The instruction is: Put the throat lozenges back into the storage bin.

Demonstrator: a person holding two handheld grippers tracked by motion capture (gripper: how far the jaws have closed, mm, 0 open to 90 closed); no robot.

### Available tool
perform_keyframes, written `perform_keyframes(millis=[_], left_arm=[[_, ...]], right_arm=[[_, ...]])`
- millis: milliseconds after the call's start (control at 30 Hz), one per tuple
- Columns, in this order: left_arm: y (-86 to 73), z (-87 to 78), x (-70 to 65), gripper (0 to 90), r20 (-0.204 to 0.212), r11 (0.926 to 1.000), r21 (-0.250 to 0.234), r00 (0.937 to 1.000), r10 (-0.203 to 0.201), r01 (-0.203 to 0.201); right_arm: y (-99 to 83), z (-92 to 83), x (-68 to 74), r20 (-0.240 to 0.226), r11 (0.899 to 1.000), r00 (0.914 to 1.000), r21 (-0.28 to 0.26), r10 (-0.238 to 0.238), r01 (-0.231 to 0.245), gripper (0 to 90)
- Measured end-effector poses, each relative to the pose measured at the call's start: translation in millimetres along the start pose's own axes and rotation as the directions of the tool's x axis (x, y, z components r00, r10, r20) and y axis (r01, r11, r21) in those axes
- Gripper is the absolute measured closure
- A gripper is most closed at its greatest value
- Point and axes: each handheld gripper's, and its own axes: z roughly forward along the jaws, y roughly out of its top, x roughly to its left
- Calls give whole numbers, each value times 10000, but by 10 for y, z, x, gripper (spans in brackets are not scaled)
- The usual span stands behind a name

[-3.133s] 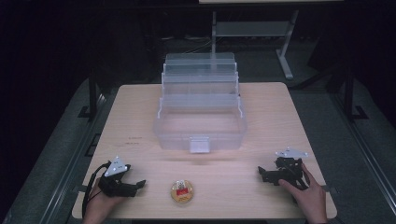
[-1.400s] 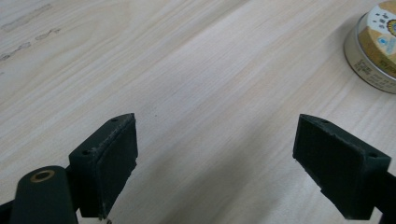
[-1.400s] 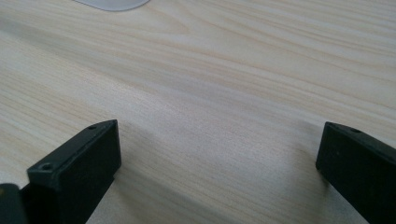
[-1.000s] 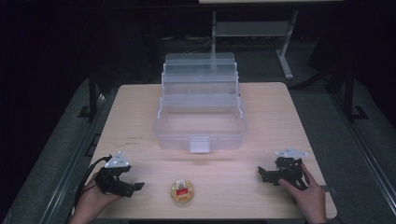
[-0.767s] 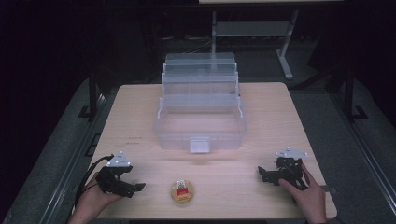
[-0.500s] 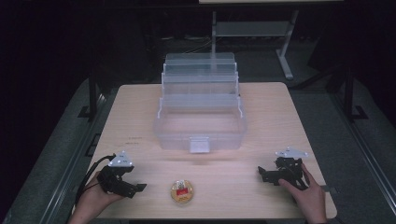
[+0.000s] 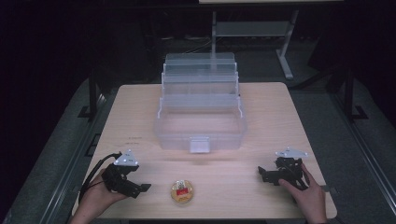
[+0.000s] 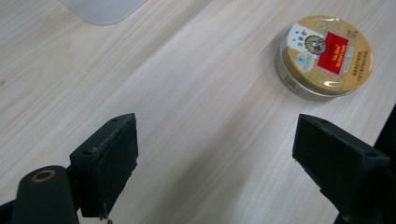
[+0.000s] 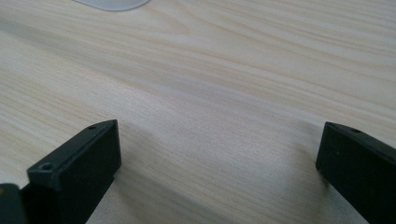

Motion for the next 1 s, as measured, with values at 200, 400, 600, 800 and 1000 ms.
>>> perform_keyframes(millis=[200, 400, 600, 800, 1000], left_arm=[[58, 12, -42, 136, 175, 9999, 26, 9997, 157, -157], [119, 29, -86, 135, 321, 9992, 130, 9988, 375, -379], [180, 50, -136, 136, 470, 9983, 186, 9974, 538, -548], [244, 76, -185, 136, 651, 9967, 293, 9952, 731, -751], [308, 110, -235, 136, 802, 9940, 404, 9920, 977, -1012]], right_arm=[[0, 0, 0, 1, 10000, 10000, 0, -1, 1, 0], [0, 0, 0, -1, 10000, 10000, 1, -1, 1, 0], [0, 0, 0, 0, 10000, 10000, -1, -1, 1, 0], [0, 0, 0, -2, 10000, 10000, -1, 4, -4, 0], [0, 0, 0, -1, 10000, 10000, 1, 1, -1, 0]])
